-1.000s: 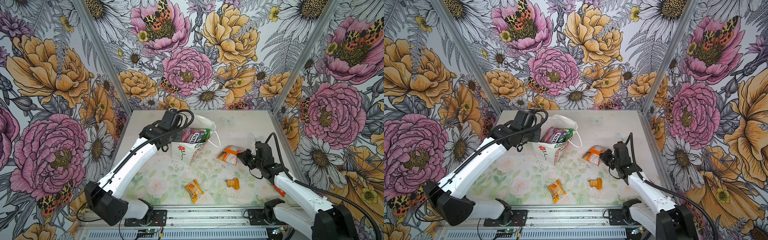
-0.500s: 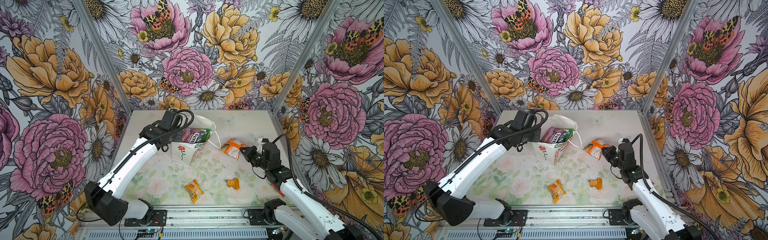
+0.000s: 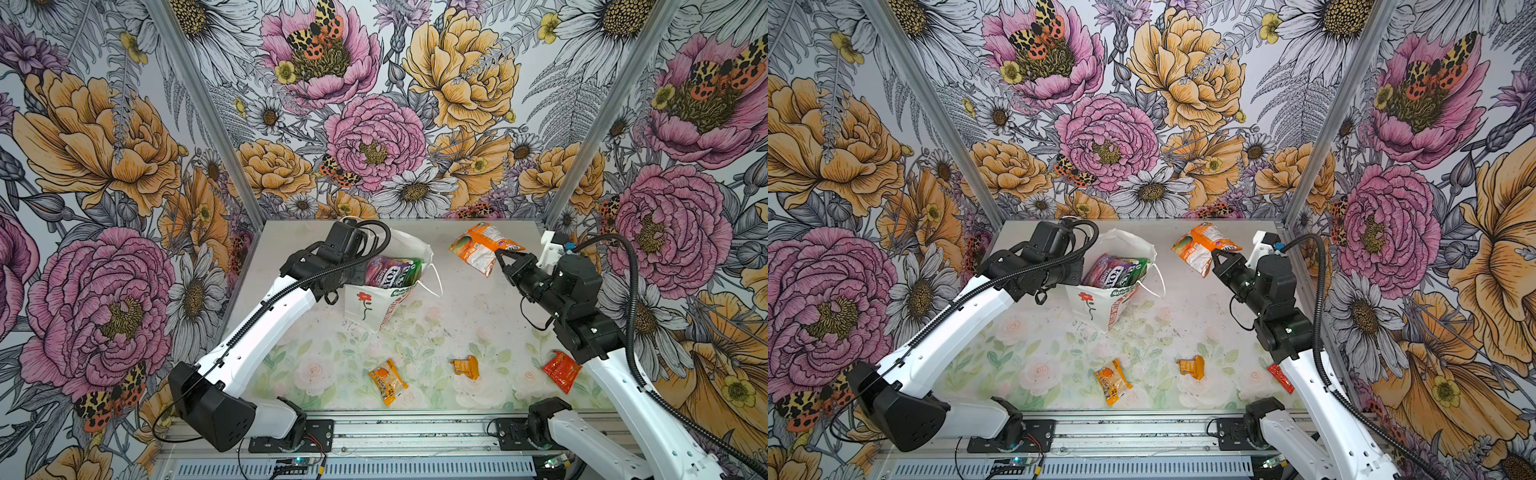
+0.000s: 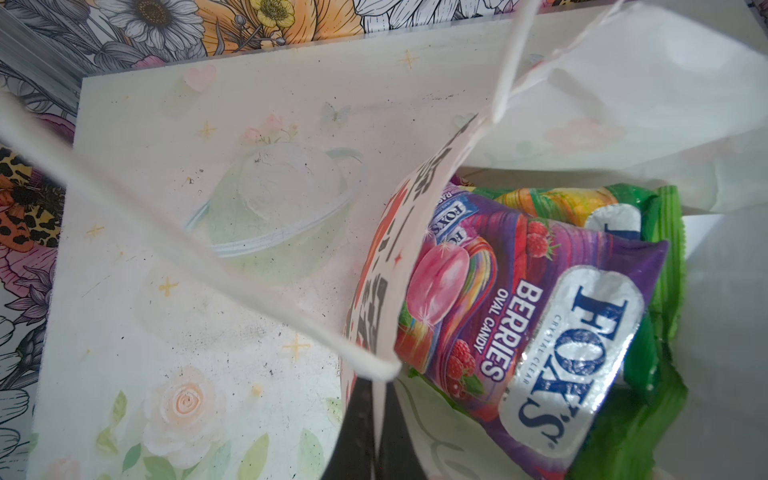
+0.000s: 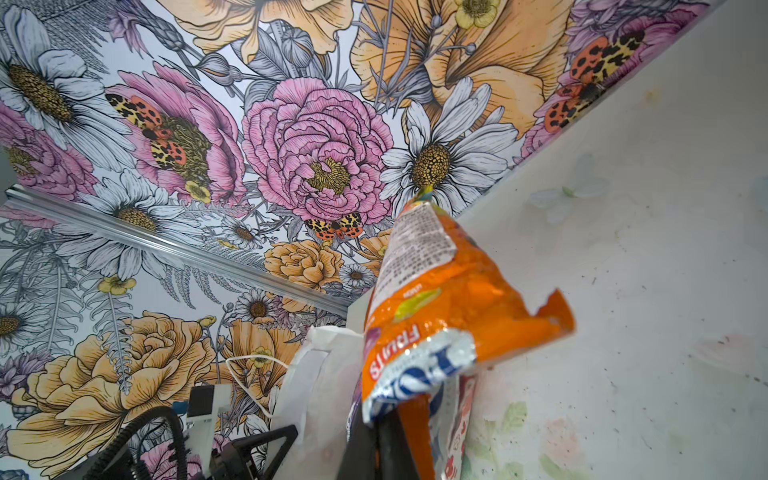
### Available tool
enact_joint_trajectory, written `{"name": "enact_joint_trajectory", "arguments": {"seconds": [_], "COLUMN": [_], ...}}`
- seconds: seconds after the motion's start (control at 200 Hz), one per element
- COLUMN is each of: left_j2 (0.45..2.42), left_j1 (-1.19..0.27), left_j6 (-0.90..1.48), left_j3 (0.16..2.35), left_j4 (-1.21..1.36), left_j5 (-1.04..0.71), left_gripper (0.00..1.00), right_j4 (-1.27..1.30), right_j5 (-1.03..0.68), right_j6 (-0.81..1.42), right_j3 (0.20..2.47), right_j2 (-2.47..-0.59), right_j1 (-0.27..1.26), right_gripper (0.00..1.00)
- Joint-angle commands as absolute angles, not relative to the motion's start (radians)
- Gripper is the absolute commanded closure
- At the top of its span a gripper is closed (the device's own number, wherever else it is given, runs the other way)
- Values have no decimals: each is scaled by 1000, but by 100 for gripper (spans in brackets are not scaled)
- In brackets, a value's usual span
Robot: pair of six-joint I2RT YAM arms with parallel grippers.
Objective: Place the snacks into the paper bag
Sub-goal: 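Carry the Fruits bag over the paper bag held by the left gripper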
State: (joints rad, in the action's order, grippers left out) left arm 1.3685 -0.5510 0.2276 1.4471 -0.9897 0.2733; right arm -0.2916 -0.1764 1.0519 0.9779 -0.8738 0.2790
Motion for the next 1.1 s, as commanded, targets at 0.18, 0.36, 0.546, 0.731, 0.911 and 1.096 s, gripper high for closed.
{"name": "enact_joint_trajectory", "arguments": {"seconds": [0.18, 0.36, 0.546, 0.731, 0.911, 1.096], "left_j2": [1331, 1321, 1312, 1312, 1308, 1301], "left_j1": [-578, -584, -589, -594, -601, -604], "left_j6": [207, 203, 206, 206, 201, 198], "left_j3": [1451, 1446, 1442, 1439, 1439, 1435], "left_j4": [-914, -906, -900, -898, -894, -887], "left_j5": [304, 306, 310, 308, 308, 304], "left_gripper": [100, 100, 100, 100, 100, 100], "right_j4": [-276, -287, -289, -287, -288, -286], "right_j5": [-159, -143, -124, -141, -145, -141], "right_j6": [996, 977, 971, 974, 974, 974], "right_j3": [1160, 1217, 1229, 1247, 1261, 1266], "right_j2": [-981, -1051, -1098, -1158, -1201, -1219], "right_j1": [443, 547, 626, 671, 698, 707], "right_gripper": [100, 100, 100, 100, 100, 100]}}
